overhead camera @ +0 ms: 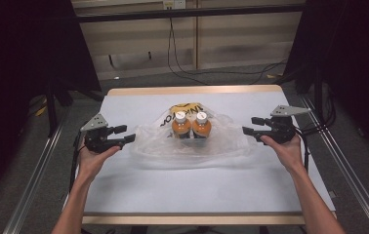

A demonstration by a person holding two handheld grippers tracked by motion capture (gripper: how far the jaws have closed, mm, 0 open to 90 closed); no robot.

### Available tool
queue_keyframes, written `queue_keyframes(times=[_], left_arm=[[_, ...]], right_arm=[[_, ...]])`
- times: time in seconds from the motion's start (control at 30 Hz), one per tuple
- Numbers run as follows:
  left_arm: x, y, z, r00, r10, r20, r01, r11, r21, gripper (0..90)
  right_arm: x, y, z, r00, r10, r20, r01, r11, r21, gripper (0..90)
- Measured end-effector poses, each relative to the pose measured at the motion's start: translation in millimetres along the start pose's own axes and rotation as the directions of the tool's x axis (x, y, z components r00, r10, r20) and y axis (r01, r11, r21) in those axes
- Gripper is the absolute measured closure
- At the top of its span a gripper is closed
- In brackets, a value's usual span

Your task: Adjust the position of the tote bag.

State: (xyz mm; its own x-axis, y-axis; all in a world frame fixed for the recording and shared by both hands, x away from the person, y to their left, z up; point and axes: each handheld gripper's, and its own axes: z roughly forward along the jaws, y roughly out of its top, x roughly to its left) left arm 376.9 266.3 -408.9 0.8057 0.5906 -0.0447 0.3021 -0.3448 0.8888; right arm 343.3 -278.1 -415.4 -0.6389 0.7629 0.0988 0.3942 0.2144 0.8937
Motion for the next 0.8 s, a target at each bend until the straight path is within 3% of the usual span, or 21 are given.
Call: queue_keyframes(times=[0.07,0.1,0.13,0.17,0.2,0.27,0.37,0.43,0.47,0.5,0.53,0.57,0.6,0.63,0.67,0.8], left_arm=[[-10.0,9.2,6.0,0.9989,0.036,0.03,-0.036,0.9993,0.0,62.0],[-10.0,9.2,6.0,0.9989,0.036,0.03,-0.036,0.9993,0.0,66.3],[-19.1,16.5,16.8,0.9959,0.064,0.063,-0.066,0.9976,0.023,71.2],[-19.1,16.5,16.8,0.9959,0.064,0.063,-0.066,0.9976,0.023,73.5],[-24.3,21.1,24.2,0.9925,0.093,0.08,-0.097,0.9942,0.047,73.5],[-32.3,27.0,37.5,0.9871,0.111,0.115,-0.12,0.9902,0.071,78.0],[-39.6,34.9,58.1,0.9781,0.146,0.148,-0.163,0.9808,0.107,82.4],[-42.5,38.9,69.2,0.9769,0.154,0.148,-0.175,0.9743,0.142,85.8],[-43.4,42.9,78.2,0.9731,0.177,0.147,-0.201,0.9645,0.171,89.6],[-43.4,42.9,78.2,0.9731,0.177,0.147,-0.201,0.9645,0.171,90.0],[-44.0,45.0,82.5,0.972,0.174,0.158,-0.202,0.9619,0.184,90.0],[-45.6,46.5,86.5,0.9715,0.18,0.154,-0.21,0.9561,0.205,90.0],[-46.0,48.0,95.3,0.9692,0.196,0.15,-0.228,0.9421,0.246,90.0],[-46.0,48.0,95.3,0.9692,0.196,0.15,-0.228,0.9421,0.246,90.0],[-43.3,47.4,101.9,0.9693,0.203,0.139,-0.234,0.9334,0.272,90.0],[-38.0,43.1,111.8,0.972,0.18,0.152,-0.218,0.9319,0.29,90.0]], right_arm=[[7.1,8.9,0.2,0.9995,-0.019,-0.024,0.019,1.0,-0.012,57.9],[10.4,11.6,1.7,0.9985,-0.036,-0.041,0.036,0.999,-0.004,64.0],[14.1,14.3,3.7,0.9968,-0.052,-0.06,0.053,0.999,0.0,69.9],[14.1,14.3,3.7,0.9968,-0.052,-0.06,0.053,0.999,0.0,69.9],[17.6,17.3,6.3,0.9948,-0.072,-0.071,0.073,0.997,0.006,73.3],[27.8,27.2,17.6,0.985,-0.102,-0.139,0.107,0.994,0.026,88.0],[33.2,33.0,29.2,0.9782,-0.117,-0.171,0.128,0.99,0.055,90.0],[37.3,37.7,40.3,0.9723,-0.14,-0.187,0.162,0.981,0.107,90.0],[41.0,42.5,50.5,0.9662,-0.168,-0.195,0.199,0.968,0.152,90.0],[42.3,45.4,55.8,0.9644,-0.171,-0.201,0.208,0.962,0.179,90.0],[42.3,45.4,55.8,0.9644,-0.171,-0.201,0.208,0.962,0.179,90.0],[42.7,50.3,64.7,0.962,-0.183,-0.203,0.225,0.952,0.209,90.0],[41.5,51.9,68.8,0.9614,-0.175,-0.213,0.22,0.952,0.214,90.0],[41.5,51.9,68.8,0.9614,-0.175,-0.213,0.22,0.952,0.214,90.0],[40.8,53.6,77.0,0.9608,-0.168,-0.22,0.219,0.948,0.232,90.0],[42.2,53.6,91.8,0.9566,-0.165,-0.24,0.228,0.937,0.265,90.0]])
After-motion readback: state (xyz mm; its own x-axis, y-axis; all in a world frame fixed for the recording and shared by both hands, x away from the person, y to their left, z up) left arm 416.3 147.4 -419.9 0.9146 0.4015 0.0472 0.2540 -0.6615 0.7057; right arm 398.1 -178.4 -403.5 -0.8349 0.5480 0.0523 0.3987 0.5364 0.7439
